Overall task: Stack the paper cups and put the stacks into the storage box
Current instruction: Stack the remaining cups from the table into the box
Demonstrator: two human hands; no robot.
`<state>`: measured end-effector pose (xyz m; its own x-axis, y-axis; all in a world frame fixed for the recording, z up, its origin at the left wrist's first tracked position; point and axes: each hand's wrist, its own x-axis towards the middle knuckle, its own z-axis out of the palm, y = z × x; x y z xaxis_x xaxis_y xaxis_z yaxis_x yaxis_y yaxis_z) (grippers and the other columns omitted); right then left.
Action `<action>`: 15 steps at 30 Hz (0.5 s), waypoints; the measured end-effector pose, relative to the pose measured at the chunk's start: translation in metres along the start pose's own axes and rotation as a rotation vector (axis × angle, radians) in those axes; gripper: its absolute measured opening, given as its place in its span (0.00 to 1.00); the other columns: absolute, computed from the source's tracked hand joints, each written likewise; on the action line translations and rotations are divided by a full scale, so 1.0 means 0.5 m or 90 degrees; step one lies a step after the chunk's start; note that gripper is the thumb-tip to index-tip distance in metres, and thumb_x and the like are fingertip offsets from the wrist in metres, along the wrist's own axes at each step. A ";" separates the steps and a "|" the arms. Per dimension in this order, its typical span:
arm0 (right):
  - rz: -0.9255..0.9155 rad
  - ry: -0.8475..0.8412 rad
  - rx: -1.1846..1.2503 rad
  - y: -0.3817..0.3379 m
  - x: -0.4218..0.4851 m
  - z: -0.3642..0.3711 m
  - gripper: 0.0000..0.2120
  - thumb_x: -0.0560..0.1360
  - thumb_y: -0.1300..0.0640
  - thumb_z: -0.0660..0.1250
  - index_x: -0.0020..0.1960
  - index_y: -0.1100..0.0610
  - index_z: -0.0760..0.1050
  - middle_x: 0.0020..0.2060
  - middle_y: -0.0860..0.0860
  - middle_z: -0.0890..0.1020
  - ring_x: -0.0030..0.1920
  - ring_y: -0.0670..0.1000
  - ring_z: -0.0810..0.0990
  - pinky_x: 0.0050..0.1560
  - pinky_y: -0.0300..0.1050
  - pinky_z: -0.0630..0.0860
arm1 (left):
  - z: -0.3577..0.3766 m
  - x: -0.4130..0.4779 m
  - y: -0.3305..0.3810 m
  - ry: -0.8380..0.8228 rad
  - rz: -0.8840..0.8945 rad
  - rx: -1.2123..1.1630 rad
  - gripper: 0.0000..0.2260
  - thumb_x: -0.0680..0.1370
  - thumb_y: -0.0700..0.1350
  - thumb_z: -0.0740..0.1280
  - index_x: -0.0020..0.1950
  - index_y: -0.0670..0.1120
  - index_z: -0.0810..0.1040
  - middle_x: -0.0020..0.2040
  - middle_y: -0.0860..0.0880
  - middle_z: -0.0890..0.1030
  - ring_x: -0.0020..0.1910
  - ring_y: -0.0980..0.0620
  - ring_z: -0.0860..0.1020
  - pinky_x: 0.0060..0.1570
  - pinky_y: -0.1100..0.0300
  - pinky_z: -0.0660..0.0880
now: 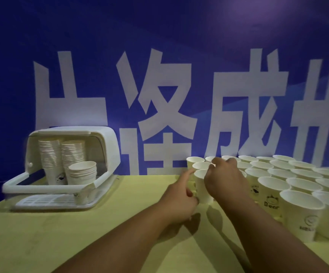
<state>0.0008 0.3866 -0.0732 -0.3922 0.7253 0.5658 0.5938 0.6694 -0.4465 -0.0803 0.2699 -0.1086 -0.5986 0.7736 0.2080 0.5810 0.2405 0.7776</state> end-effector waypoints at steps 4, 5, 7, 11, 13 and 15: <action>0.038 -0.054 -0.026 0.015 0.009 0.027 0.22 0.79 0.43 0.60 0.68 0.52 0.67 0.64 0.53 0.75 0.62 0.55 0.75 0.52 0.50 0.76 | 0.066 0.032 0.002 0.033 0.010 0.005 0.34 0.81 0.40 0.68 0.74 0.73 0.58 0.65 0.56 0.77 0.51 0.53 0.79 0.43 0.64 0.79; 0.053 -0.078 -0.006 0.018 0.011 0.034 0.22 0.79 0.42 0.60 0.68 0.52 0.66 0.63 0.53 0.76 0.60 0.55 0.76 0.50 0.49 0.76 | 0.075 0.034 -0.005 0.056 0.014 0.017 0.32 0.81 0.41 0.67 0.73 0.72 0.59 0.65 0.56 0.77 0.53 0.53 0.78 0.45 0.64 0.78; 0.040 -0.099 0.016 0.024 0.013 0.045 0.20 0.78 0.44 0.61 0.66 0.52 0.68 0.59 0.51 0.78 0.56 0.54 0.78 0.45 0.47 0.73 | 0.082 0.036 -0.018 0.097 0.026 0.050 0.28 0.81 0.41 0.67 0.70 0.69 0.62 0.61 0.58 0.79 0.53 0.54 0.78 0.45 0.63 0.77; 0.008 -0.053 0.013 0.029 0.015 0.044 0.14 0.78 0.50 0.62 0.60 0.54 0.75 0.48 0.49 0.78 0.44 0.49 0.77 0.42 0.42 0.74 | 0.068 0.032 -0.025 0.193 0.035 0.061 0.11 0.82 0.46 0.67 0.54 0.62 0.71 0.49 0.61 0.79 0.46 0.57 0.79 0.47 0.62 0.80; 0.003 -0.030 0.010 0.023 0.016 0.037 0.14 0.80 0.49 0.60 0.60 0.55 0.76 0.48 0.50 0.80 0.42 0.48 0.76 0.45 0.43 0.76 | 0.055 0.025 -0.023 0.234 0.036 0.068 0.08 0.82 0.49 0.68 0.51 0.61 0.72 0.46 0.62 0.78 0.43 0.57 0.79 0.46 0.62 0.81; -0.001 -0.006 0.040 0.012 0.016 0.030 0.17 0.81 0.46 0.57 0.58 0.55 0.77 0.50 0.51 0.82 0.43 0.48 0.78 0.48 0.43 0.77 | 0.031 0.017 -0.019 0.270 0.042 0.072 0.08 0.81 0.50 0.70 0.48 0.60 0.72 0.44 0.62 0.77 0.42 0.58 0.79 0.43 0.65 0.79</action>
<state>-0.0090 0.3989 -0.0817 -0.4007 0.7251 0.5600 0.5473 0.6796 -0.4884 -0.0820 0.2833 -0.1234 -0.7180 0.4854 0.4988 0.6680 0.2793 0.6897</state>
